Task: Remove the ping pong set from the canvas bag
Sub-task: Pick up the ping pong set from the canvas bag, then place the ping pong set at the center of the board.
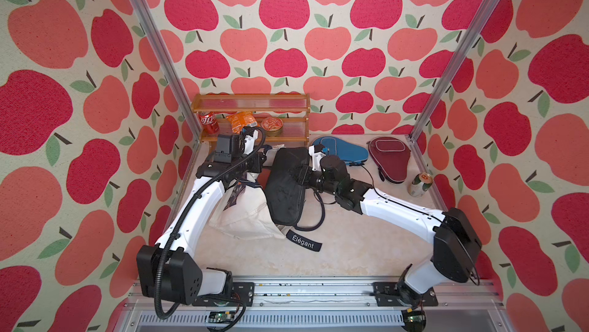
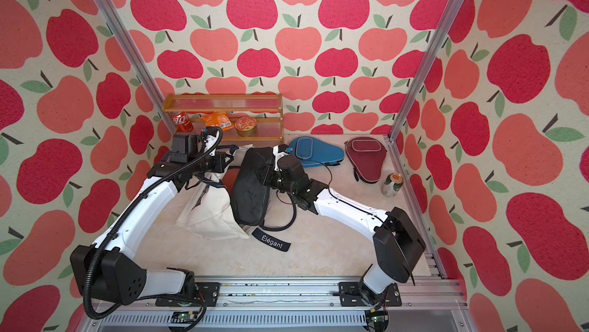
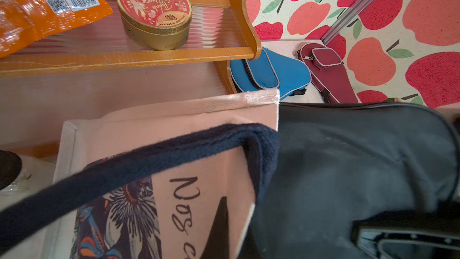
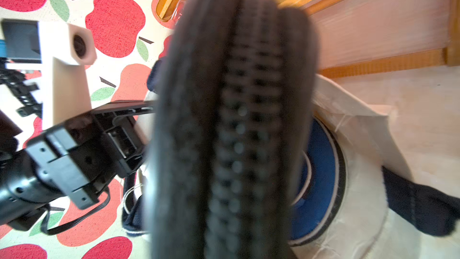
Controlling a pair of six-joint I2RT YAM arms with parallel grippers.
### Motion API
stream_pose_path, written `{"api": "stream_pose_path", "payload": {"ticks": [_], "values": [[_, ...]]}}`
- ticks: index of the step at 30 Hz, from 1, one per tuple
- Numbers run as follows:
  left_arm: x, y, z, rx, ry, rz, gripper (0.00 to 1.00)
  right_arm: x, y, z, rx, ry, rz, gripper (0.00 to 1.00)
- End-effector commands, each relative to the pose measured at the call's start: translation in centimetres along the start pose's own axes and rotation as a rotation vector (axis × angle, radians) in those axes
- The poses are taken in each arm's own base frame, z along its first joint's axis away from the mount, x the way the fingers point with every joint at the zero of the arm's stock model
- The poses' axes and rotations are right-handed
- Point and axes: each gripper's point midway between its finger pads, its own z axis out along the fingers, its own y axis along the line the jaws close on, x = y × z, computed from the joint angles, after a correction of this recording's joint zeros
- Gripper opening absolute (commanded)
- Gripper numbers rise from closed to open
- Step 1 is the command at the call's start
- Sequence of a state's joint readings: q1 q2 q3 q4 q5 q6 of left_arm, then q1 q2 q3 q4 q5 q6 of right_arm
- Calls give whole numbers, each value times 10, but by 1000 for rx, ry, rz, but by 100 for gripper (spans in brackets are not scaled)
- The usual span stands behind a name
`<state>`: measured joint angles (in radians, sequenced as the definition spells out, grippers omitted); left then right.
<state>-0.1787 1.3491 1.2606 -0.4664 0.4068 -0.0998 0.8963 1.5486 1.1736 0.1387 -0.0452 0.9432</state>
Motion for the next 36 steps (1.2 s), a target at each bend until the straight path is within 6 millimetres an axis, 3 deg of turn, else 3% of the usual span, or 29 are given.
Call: {"api": "stream_pose_path", "payload": {"ticks": [1, 12, 20, 26, 36], "values": [[-7, 2, -15, -14, -53, -8, 0, -66, 23, -45, -20, -208, -55, 10], [-2, 15, -18, -52, -61, -10, 0, -86, 5, -130, 87, -242, -119, 10], [3, 16, -13, -46, -51, -15, 0, -91, -39, -190, 340, -185, -233, 11], [2, 14, -13, -29, -51, -22, 0, -88, -74, -214, 600, -70, -373, 10], [4, 13, -11, -22, -50, -26, 0, -74, -142, -236, 1028, 226, -574, 10]]}}
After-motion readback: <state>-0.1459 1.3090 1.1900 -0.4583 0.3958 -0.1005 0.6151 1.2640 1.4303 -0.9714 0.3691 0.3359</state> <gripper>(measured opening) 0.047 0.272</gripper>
